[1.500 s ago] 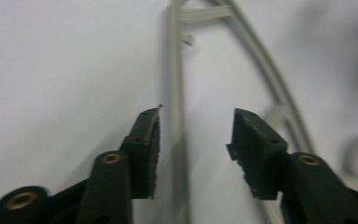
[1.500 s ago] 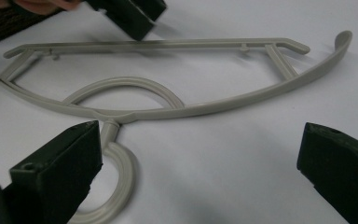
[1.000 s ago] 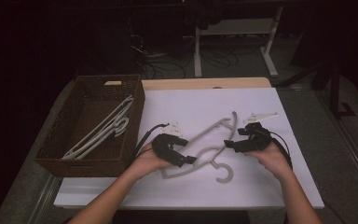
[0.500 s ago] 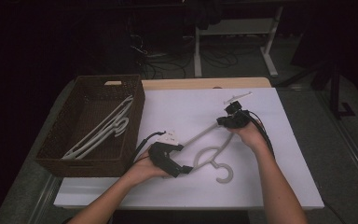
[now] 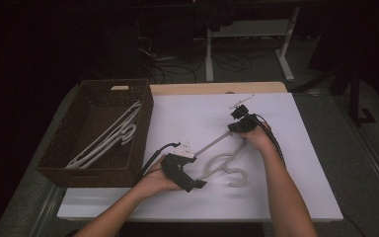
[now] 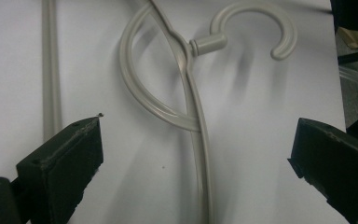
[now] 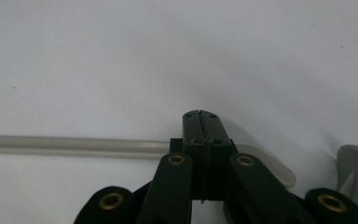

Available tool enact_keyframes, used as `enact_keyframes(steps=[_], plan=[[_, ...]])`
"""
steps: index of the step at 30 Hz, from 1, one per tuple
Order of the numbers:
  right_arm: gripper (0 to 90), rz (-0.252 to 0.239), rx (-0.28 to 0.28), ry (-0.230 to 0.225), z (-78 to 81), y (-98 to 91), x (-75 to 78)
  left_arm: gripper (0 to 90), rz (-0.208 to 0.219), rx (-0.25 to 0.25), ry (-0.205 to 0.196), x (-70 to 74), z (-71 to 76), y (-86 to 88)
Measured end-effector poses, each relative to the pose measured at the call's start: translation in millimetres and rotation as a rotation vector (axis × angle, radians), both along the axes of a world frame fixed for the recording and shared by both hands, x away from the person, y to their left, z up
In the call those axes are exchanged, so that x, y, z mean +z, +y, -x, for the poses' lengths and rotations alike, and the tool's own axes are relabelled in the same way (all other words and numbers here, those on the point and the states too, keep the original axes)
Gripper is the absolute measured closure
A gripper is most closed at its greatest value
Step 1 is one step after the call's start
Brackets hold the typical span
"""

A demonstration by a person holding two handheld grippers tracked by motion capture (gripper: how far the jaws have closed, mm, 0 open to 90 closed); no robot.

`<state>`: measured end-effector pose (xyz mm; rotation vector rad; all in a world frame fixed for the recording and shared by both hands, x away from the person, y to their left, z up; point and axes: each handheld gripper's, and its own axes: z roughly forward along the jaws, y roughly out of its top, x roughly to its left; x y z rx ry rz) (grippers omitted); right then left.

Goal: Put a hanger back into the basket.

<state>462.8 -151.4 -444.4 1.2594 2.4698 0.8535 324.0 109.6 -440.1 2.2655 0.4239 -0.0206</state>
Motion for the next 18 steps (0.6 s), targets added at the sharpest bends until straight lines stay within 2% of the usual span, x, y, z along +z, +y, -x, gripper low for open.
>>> enact_keyframes(steps=[1,3,6,12,16,18], plan=[[89.2,0.0,0.002,0.003,-0.3,0.3,-0.2,3.4,-0.001,-0.005,0.001,-0.4,-0.2,-0.3],[89.3,0.004,0.003,0.006,-1.1,0.7,-0.5,12.8,-0.011,-0.016,0.0,-1.4,-0.3,-1.4],[89.4,0.015,0.001,0.015,-1.6,2.1,-0.2,14.6,-0.028,-0.02,0.012,-4.3,-0.8,-3.7],[89.6,0.045,0.003,0.023,-3.3,6.3,0.2,27.3,-0.072,-0.043,0.043,-9.9,-1.3,-8.9],[89.6,0.057,0.005,0.03,-4.3,7.9,0.7,41.0,-0.094,-0.054,0.058,-12.9,-2.5,-12.6],[89.7,0.059,0.003,0.029,-4.4,8.5,0.4,47.7,-0.104,-0.05,0.054,-13.1,-2.8,-14.4]])
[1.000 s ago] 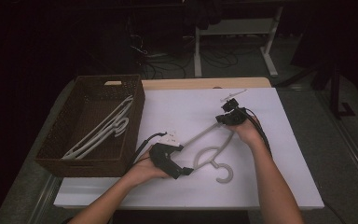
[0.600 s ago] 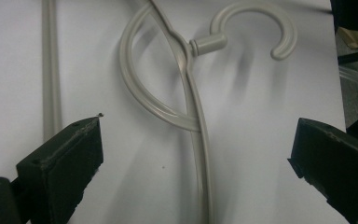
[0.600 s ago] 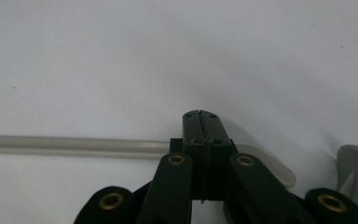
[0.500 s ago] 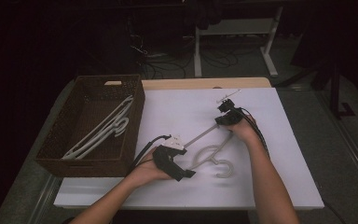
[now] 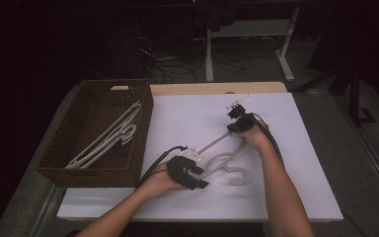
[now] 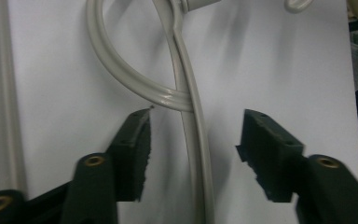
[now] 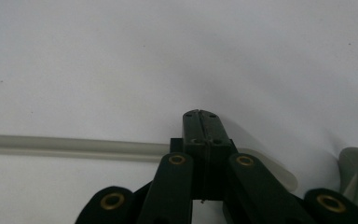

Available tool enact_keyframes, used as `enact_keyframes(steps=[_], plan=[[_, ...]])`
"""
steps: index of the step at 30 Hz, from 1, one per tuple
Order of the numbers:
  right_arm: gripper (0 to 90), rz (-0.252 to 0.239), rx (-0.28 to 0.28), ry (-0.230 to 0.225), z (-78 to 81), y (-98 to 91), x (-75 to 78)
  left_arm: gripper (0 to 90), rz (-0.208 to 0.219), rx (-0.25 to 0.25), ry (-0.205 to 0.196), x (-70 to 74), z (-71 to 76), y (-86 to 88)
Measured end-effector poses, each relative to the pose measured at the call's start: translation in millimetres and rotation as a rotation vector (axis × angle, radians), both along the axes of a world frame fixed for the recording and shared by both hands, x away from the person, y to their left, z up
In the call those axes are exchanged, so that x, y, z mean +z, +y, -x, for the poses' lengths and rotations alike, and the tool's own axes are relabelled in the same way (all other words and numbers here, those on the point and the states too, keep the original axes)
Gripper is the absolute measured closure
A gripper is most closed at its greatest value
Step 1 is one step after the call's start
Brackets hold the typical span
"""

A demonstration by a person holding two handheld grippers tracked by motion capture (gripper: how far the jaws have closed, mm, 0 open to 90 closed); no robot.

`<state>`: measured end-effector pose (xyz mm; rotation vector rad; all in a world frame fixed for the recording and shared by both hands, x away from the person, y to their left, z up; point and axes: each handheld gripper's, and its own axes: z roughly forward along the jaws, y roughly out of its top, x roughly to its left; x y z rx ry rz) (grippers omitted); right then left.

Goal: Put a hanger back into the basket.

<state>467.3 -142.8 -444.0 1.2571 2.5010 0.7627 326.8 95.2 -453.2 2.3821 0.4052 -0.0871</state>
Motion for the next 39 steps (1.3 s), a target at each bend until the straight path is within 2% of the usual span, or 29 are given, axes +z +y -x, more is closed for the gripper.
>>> enact_keyframes(steps=[5,7,10,12,16,18,20,22,29,30,32,36,39], plan=[[89.6,-0.003,-0.003,0.002,-0.3,0.1,-0.2,60.6,-0.009,0.012,0.012,0.8,-3.1,-1.3],[89.6,-0.004,-0.003,0.002,-0.4,0.0,-0.3,64.9,-0.001,0.001,0.041,0.5,-3.9,-2.4],[89.7,-0.003,-0.003,0.003,-0.6,0.4,-0.4,71.6,-0.02,0.0,0.022,1.0,-2.9,-4.4],[89.6,-0.001,-0.002,0.002,-0.6,0.7,-0.3,77.6,-0.014,0.002,0.041,0.3,-4.3,-3.7],[89.6,-0.003,-0.001,-0.001,-0.7,0.5,0.3,79.2,-0.023,0.017,0.047,1.8,-4.0,-4.4],[89.3,-0.022,0.009,0.0,-0.2,-0.4,2.4,80.2,-0.033,0.028,0.04,2.1,-4.4,-3.8],[89.0,-0.041,0.004,-0.011,1.1,-5.1,6.8,81.5,-0.019,0.021,0.041,3.2,-6.0,-1.9],[85.0,-0.11,-0.001,-0.024,3.8,-12.5,16.1,81.6,-0.018,0.031,0.028,6.3,-5.5,-1.9],[66.8,-0.185,0.014,-0.064,23.1,-31.7,45.4,81.7,-0.014,0.053,0.01,17.8,-9.7,3.7],[61.0,-0.199,0.013,-0.073,28.6,-36.6,51.8,81.7,-0.014,0.057,0.009,19.2,-10.6,4.9],[57.4,-0.21,0.016,-0.084,34.2,-41.2,58.0,81.7,-0.007,0.07,0.01,22.7,-12.7,7.6],[44.2,-0.222,0.021,-0.105,49.1,-51.5,70.6,81.6,0.007,0.102,0.004,34.1,-18.5,13.4],[34.7,-0.232,0.026,-0.133,59.6,-56.7,75.8,81.7,0.013,0.145,0.001,45.2,-24.1,18.9]])
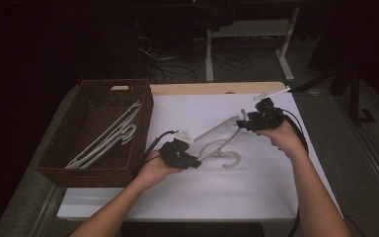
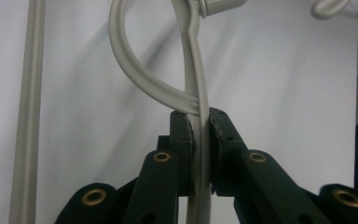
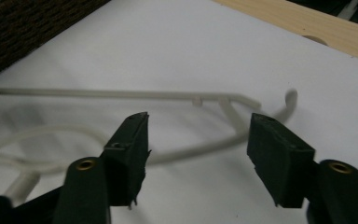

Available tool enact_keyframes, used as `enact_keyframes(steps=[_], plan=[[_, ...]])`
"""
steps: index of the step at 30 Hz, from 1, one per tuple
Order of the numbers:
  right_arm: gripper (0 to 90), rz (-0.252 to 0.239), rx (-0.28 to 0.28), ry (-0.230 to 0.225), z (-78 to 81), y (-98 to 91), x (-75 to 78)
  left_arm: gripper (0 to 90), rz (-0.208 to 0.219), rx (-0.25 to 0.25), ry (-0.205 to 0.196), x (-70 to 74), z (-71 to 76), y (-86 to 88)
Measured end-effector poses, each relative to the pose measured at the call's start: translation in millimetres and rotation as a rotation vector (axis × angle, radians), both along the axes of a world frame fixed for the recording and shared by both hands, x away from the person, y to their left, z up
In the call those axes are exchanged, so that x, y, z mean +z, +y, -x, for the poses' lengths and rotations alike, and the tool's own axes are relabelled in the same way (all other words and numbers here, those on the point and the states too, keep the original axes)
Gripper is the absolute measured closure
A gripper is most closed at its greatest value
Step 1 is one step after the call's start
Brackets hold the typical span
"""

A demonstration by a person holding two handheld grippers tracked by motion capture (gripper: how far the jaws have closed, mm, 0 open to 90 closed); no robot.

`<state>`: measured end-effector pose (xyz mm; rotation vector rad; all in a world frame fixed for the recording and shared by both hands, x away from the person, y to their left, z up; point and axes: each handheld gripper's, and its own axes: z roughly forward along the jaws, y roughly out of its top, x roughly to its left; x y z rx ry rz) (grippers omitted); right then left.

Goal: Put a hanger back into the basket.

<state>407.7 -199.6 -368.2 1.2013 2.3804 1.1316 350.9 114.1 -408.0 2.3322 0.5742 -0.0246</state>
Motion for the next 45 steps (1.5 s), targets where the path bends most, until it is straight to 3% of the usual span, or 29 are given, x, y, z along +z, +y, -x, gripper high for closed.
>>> enact_keyframes(steps=[9,16,21,25,32,36,41,45], plan=[[25.6,-0.011,0.014,-0.044,30.9,-7.2,-1.2,81.6,0.049,0.077,0.002,34.6,-9.1,9.3],[18.0,-0.035,0.027,-0.07,65.5,-2.7,-17.6,81.6,0.082,0.072,-0.049,91.1,-12.2,15.5],[14.1,-0.065,0.024,-0.073,81.0,0.7,-29.6,81.6,0.063,0.069,-0.092,121.2,-15.3,26.6],[12.3,-0.062,0.015,-0.087,89.5,0.2,-34.2,81.6,0.037,0.069,-0.118,137.7,-17.3,43.2],[1.7,-0.064,0.02,-0.109,103.0,-1.7,-45.3,81.5,0.033,0.094,-0.149,157.2,-22.4,88.6],[0.0,-0.052,0.021,-0.115,110.4,-2.6,-53.2,81.5,0.024,0.115,-0.174,163.8,-24.1,119.6],[0.0,-0.029,0.029,-0.105,112.8,-2.3,-59.8,81.5,0.025,0.14,-0.193,163.5,-23.1,156.2],[0.0,-0.024,0.027,-0.108,111.9,-1.2,-60.7,81.5,0.022,0.181,-0.183,153.9,-21.0,185.6]])
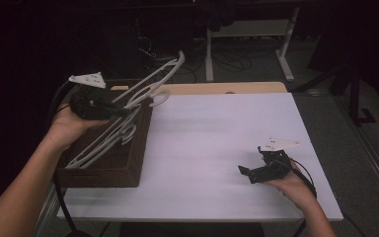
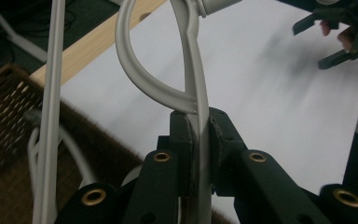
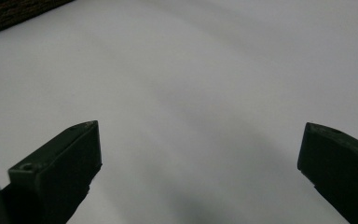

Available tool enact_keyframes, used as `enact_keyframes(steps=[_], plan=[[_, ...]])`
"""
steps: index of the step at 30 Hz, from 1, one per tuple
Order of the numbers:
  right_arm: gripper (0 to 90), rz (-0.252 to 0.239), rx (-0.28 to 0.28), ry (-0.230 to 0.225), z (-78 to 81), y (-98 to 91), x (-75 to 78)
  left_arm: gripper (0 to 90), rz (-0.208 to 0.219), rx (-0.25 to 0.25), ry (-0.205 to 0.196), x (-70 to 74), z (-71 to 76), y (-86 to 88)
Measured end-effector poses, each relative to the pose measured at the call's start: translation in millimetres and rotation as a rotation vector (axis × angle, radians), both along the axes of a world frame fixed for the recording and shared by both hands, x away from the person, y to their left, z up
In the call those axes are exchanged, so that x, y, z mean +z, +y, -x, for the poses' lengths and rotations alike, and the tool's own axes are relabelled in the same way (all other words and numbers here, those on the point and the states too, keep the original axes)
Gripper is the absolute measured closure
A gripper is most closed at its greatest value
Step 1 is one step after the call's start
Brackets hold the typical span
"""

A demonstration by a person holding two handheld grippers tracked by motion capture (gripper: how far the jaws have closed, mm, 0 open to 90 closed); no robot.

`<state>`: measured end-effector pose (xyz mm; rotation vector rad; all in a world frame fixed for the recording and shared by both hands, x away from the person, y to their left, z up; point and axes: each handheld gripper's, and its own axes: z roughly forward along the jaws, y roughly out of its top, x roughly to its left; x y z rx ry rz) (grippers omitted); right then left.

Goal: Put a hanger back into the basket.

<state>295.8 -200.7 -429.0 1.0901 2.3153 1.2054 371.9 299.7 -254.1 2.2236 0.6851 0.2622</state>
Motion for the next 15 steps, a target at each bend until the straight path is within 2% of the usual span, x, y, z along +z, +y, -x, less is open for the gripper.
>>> enact_keyframes(steps=[9,15], plan=[[0.0,0.005,-0.012,0.007,-2.0,-3.3,-3.4,81.5,0.001,0.07,0.05,-35.0,5.0,54.0],[0.0,0.003,-0.025,0.005,-2.9,-6.9,-3.3,81.5,-0.003,0.105,0.07,-45.9,15.6,80.2]])
